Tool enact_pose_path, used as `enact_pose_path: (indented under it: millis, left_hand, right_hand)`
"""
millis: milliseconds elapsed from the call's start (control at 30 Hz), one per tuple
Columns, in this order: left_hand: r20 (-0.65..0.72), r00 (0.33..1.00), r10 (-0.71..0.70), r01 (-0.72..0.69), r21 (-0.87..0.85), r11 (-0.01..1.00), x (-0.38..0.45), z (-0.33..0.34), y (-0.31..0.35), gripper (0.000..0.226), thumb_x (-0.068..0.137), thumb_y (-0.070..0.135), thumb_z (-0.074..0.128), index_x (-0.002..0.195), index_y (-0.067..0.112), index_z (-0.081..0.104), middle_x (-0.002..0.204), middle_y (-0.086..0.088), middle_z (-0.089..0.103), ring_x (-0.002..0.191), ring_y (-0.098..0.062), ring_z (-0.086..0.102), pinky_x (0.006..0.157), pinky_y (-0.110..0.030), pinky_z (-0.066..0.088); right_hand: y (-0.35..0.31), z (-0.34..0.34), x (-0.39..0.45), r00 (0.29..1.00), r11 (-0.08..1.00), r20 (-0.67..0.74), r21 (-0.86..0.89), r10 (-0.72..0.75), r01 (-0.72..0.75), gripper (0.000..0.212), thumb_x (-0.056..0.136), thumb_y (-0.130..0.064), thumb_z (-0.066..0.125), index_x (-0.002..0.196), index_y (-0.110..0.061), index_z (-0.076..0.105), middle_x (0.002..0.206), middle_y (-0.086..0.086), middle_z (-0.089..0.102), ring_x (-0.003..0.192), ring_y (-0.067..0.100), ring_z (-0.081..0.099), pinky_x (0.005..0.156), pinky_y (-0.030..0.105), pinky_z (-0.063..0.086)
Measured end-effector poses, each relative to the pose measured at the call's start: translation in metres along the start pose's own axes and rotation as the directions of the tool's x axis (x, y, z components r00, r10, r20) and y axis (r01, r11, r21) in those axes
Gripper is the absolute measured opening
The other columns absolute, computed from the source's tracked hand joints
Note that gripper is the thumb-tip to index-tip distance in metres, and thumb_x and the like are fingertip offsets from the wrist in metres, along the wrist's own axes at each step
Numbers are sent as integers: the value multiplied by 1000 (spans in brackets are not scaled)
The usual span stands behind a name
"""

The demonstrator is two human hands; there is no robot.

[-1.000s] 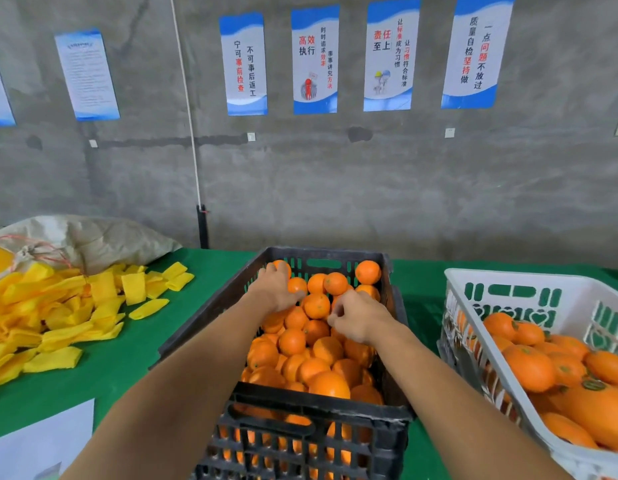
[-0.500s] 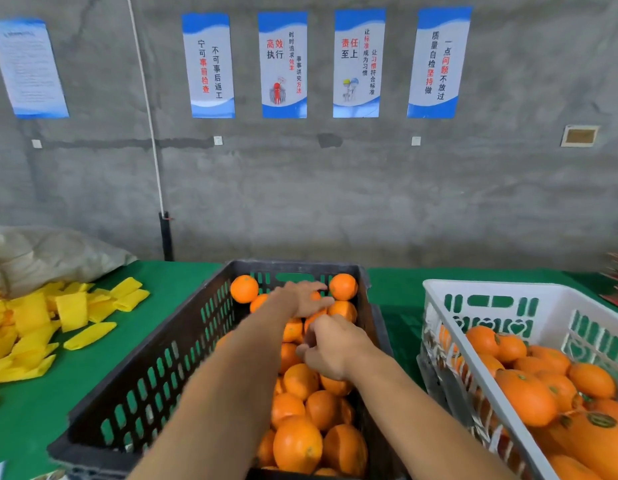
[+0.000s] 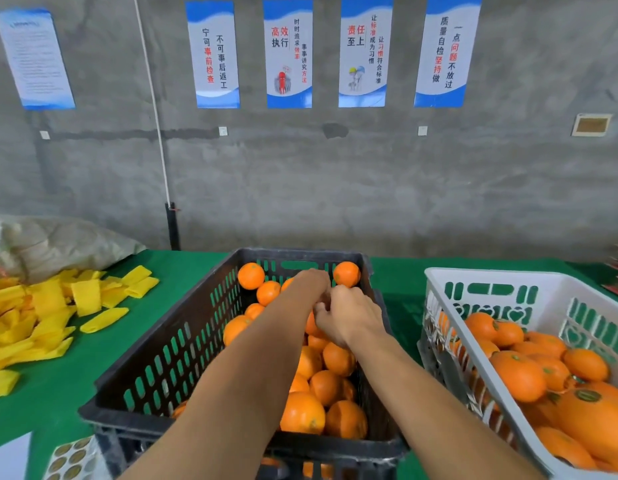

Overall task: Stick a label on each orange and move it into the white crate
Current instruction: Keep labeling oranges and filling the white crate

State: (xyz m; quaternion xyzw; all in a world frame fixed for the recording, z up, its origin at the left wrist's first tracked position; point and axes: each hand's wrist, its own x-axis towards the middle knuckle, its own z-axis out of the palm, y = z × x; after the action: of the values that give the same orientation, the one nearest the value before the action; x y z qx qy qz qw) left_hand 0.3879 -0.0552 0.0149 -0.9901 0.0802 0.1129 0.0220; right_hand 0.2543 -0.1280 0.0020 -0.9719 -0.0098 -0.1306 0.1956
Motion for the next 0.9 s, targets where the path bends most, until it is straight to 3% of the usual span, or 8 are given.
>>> enact_pose_path:
  millis: [67, 200, 300, 433, 567, 667, 800, 900]
  left_hand:
    - [83, 996, -16, 8, 89, 996, -20, 0, -7, 32, 105, 21, 49, 131, 8, 61, 98, -3, 63, 92, -23, 61, 90, -41, 47]
    - [123, 992, -21, -17, 293, 956, -62, 16, -23, 61, 100, 36, 60, 153, 13, 42, 155, -14, 44, 143, -39, 40, 119, -57, 28]
    - [293, 956, 26, 18, -147, 989, -83, 13, -34, 71, 95, 26, 66, 158, 24, 31, 159, -14, 35, 125, -40, 54, 78, -49, 60]
    - [478, 857, 192, 132, -563, 816, -98, 9, -48, 35, 97, 30, 60, 128, 17, 67, 141, 2, 62, 114, -29, 70, 91, -57, 58]
    - [72, 997, 35, 9, -536, 844, -83, 17, -62, 28, 102, 28, 54, 101, 6, 71, 90, -5, 80, 82, -22, 78, 72, -33, 62]
    - [-281, 960, -11, -66, -263, 963, -66, 20, -71, 29, 102, 31, 57, 110, 7, 71, 111, -11, 75, 100, -27, 70, 83, -36, 56]
    - [-160, 987, 6, -20, -86, 996, -37, 28, -80, 60, 100, 45, 60, 153, 23, 43, 157, -12, 42, 144, -33, 39, 116, -45, 37]
    - [-67, 995, -69, 73, 69, 995, -17, 47, -76, 71, 97, 51, 58, 159, 30, 32, 165, -14, 24, 152, -40, 19, 120, -59, 23]
  right_hand:
    - [-2, -5, -3, 999, 998, -27, 56, 20, -18, 31, 98, -43, 52, 104, -18, 68, 106, 10, 72, 102, 36, 67, 88, 45, 57]
    - [-5, -11, -11, 997, 991, -71, 133, 18, -8, 30, 98, -38, 51, 88, -14, 66, 93, 11, 72, 91, 35, 68, 82, 45, 59]
    - [-9, -14, -16, 996, 988, -90, 153, 25, -11, 30, 100, -39, 51, 89, -17, 68, 90, 8, 71, 87, 31, 68, 81, 44, 59]
    - [-11, -17, -20, 991, 985, -132, 171, 28, -5, 31, 100, -39, 51, 84, -19, 69, 81, 3, 69, 80, 26, 68, 75, 40, 60]
    - [-9, -13, -19, 985, 982, -172, 189, 35, -2, 33, 102, -37, 50, 73, -23, 58, 69, -2, 60, 73, 24, 63, 66, 33, 51]
    - [-5, -10, -13, 984, 981, -176, 196, 38, -3, 29, 103, -38, 49, 82, -23, 62, 75, -3, 63, 76, 22, 64, 70, 33, 53]
    - [-1, -5, -4, 989, 986, -149, 166, 19, 6, 27, 103, -40, 47, 91, -23, 66, 84, -1, 68, 81, 22, 65, 73, 36, 56]
    - [3, 0, 0, 996, 993, -92, 122, 2, 9, 30, 102, -41, 46, 93, -21, 66, 91, 3, 70, 87, 27, 66, 78, 40, 58]
